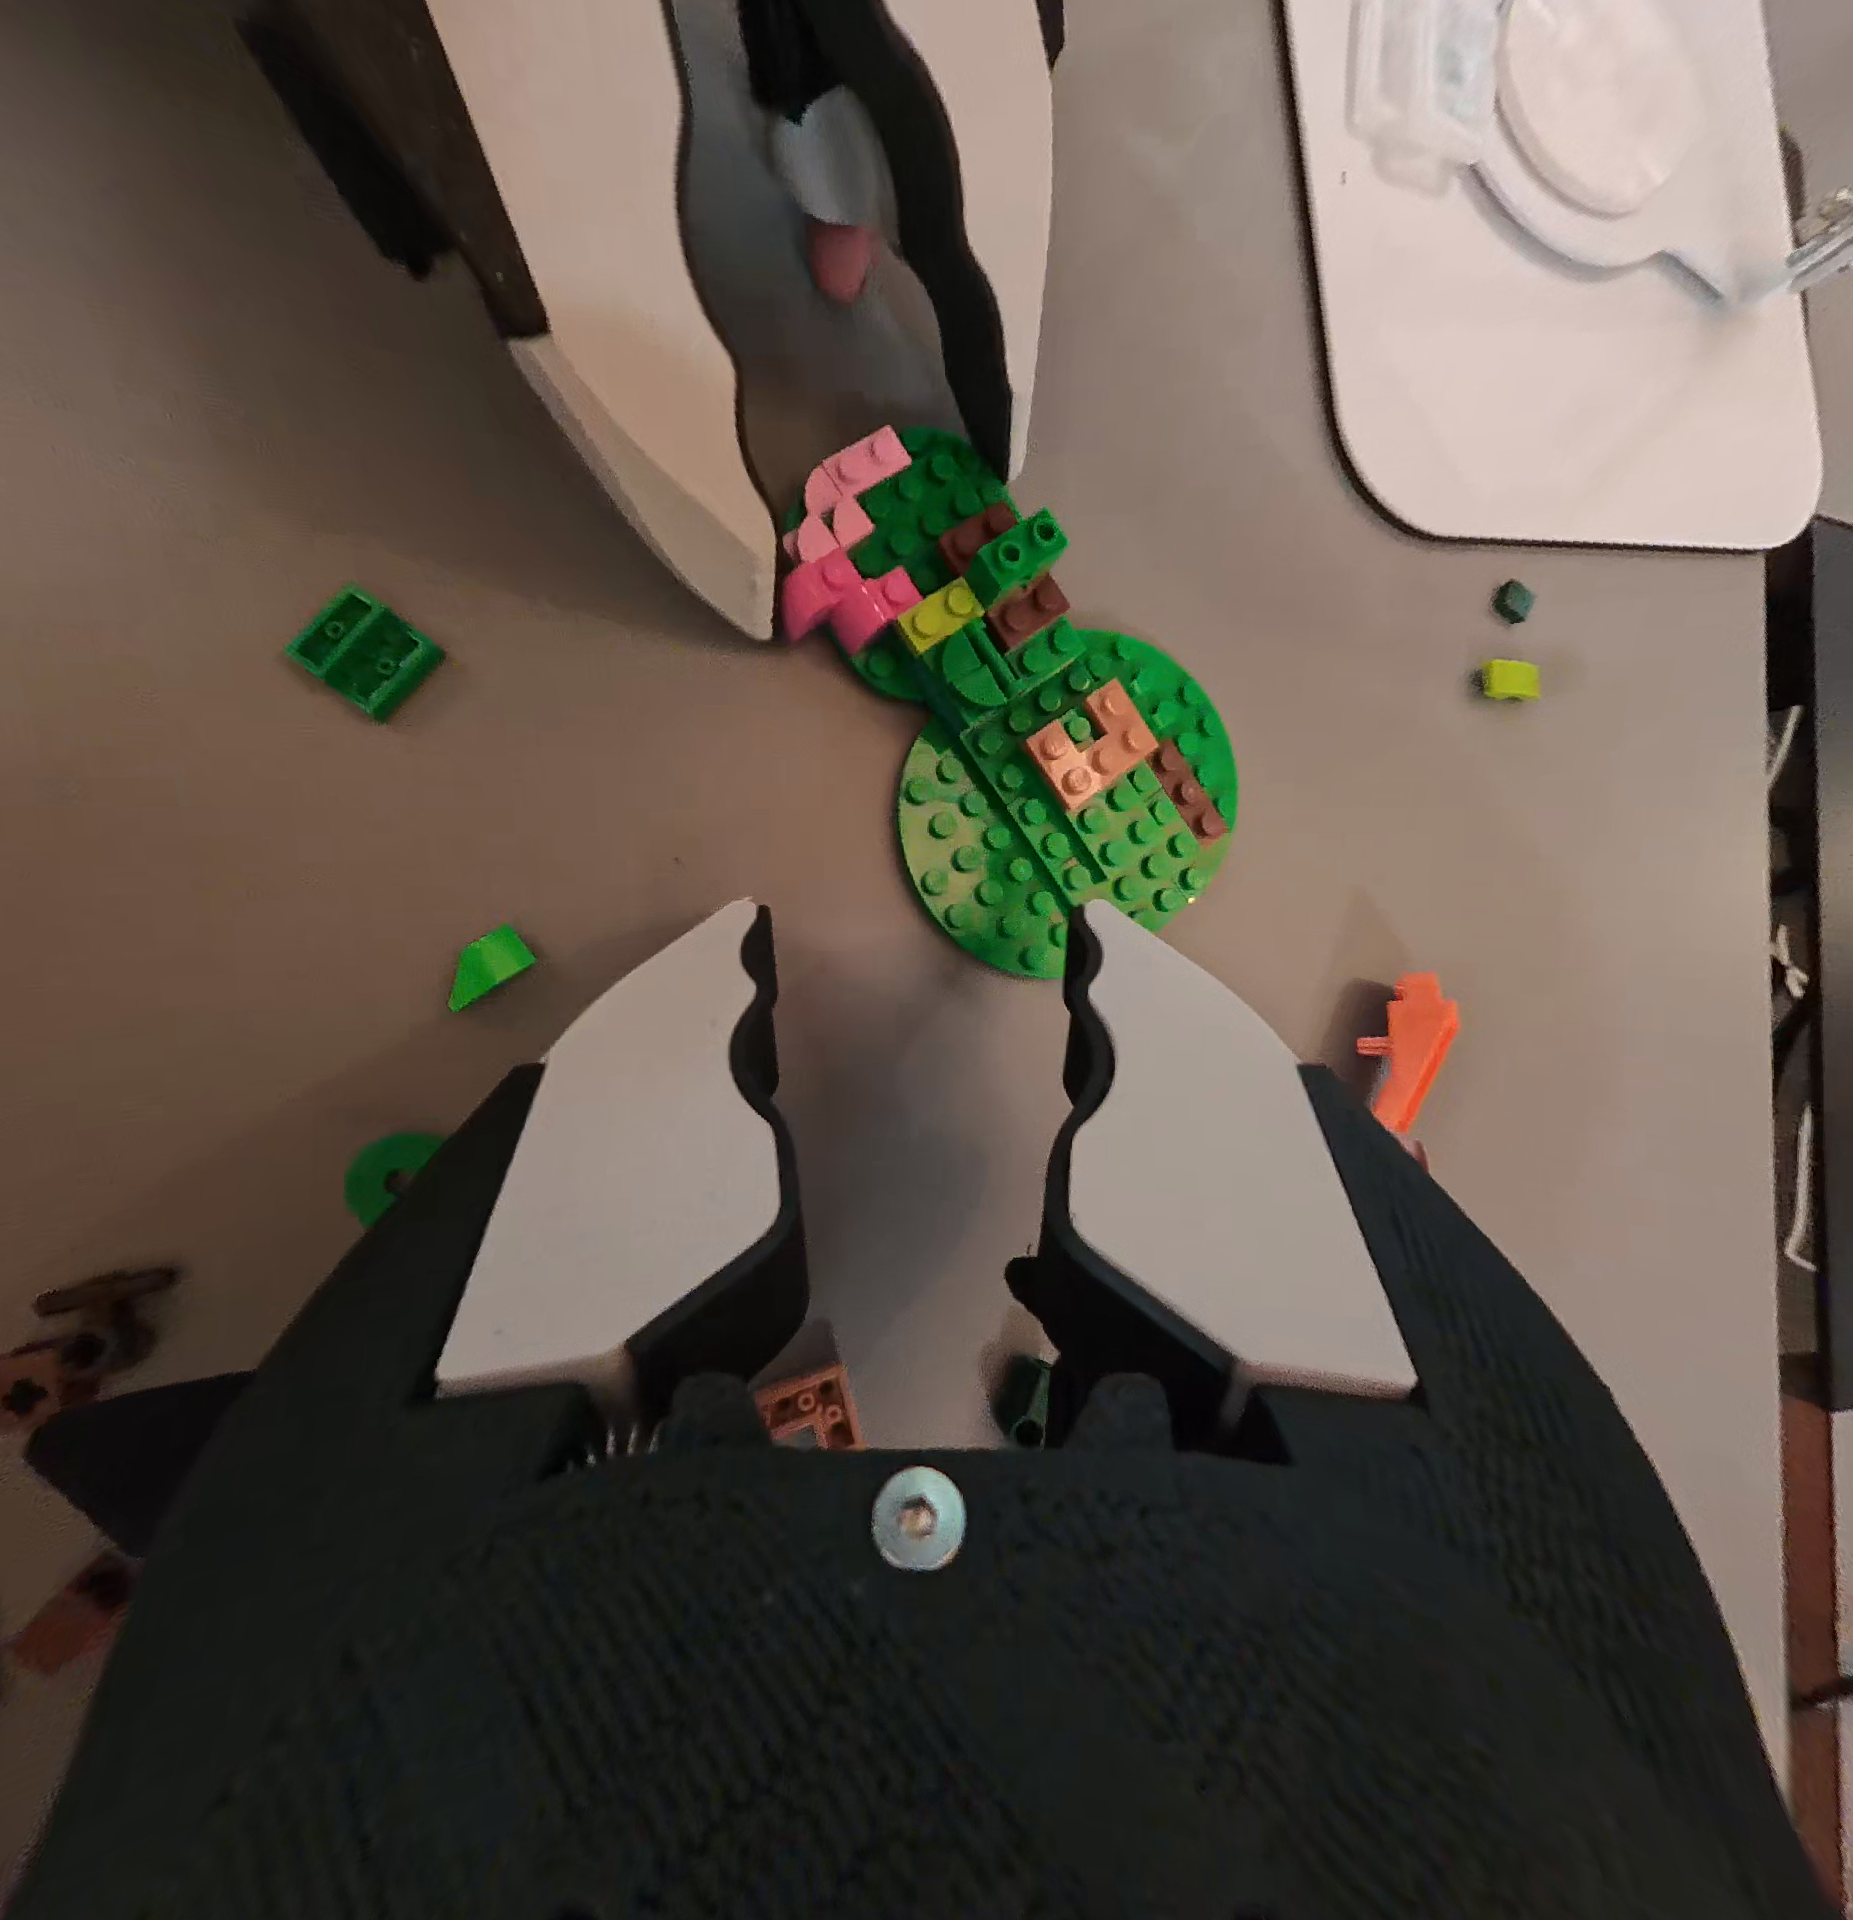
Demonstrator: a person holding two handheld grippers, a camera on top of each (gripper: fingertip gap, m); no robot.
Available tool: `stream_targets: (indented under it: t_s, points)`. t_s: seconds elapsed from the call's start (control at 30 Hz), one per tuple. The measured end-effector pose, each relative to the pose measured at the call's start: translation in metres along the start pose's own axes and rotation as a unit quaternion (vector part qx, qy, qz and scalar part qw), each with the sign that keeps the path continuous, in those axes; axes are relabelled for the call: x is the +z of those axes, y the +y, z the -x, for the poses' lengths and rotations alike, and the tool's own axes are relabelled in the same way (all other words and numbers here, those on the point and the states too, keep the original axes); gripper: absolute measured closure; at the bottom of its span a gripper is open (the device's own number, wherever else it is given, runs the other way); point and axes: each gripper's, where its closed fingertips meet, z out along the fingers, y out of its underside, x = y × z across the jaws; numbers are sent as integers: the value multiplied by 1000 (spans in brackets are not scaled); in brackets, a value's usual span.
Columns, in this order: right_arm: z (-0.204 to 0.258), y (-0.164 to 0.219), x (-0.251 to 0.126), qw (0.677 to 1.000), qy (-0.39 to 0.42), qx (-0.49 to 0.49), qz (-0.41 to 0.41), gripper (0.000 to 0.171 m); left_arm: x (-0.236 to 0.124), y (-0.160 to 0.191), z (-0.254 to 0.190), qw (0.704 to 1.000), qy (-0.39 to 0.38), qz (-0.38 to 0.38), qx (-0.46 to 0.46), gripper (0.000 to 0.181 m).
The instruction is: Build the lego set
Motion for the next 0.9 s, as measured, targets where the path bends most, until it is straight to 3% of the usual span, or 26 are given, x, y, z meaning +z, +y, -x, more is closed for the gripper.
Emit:
stream_targets:
  t_s: [0.03,0.17,0.3,0.53,0.57,0.63,0.67,0.73,0.83,0.9]
  points:
    - [-2,1,0,1000,9,-6,-1,119,0,0,0,1000,2,2,1,124]
    - [-16,2,-2,991,96,-97,4,123,-3,-2,-1,999,24,-10,-45,124]
    - [-24,-9,-6,957,190,-219,-4,131,-11,-9,-4,984,95,-46,-142,124]
    - [-31,-24,-5,888,307,-342,11,167,-28,-24,-6,971,128,-112,-166,124]
    - [-32,-25,-6,885,315,-342,11,167,-31,-26,-8,972,130,-123,-150,122]
    - [-34,-27,-14,879,334,-340,0,167,-38,-33,-12,976,117,-151,-101,89]
    - [-33,-29,-19,875,341,-343,-8,167,-41,-34,-11,982,84,-162,-50,80]
    - [-31,-33,-29,868,357,-344,-26,167,-47,-38,0,976,-45,-187,98,80]
    - [-23,-39,-43,861,365,-350,-55,167,-63,-50,2,895,-235,-205,319,106]
    - [-16,-45,-49,856,370,-355,-75,167,-69,-59,-5,839,-310,-207,396,117]
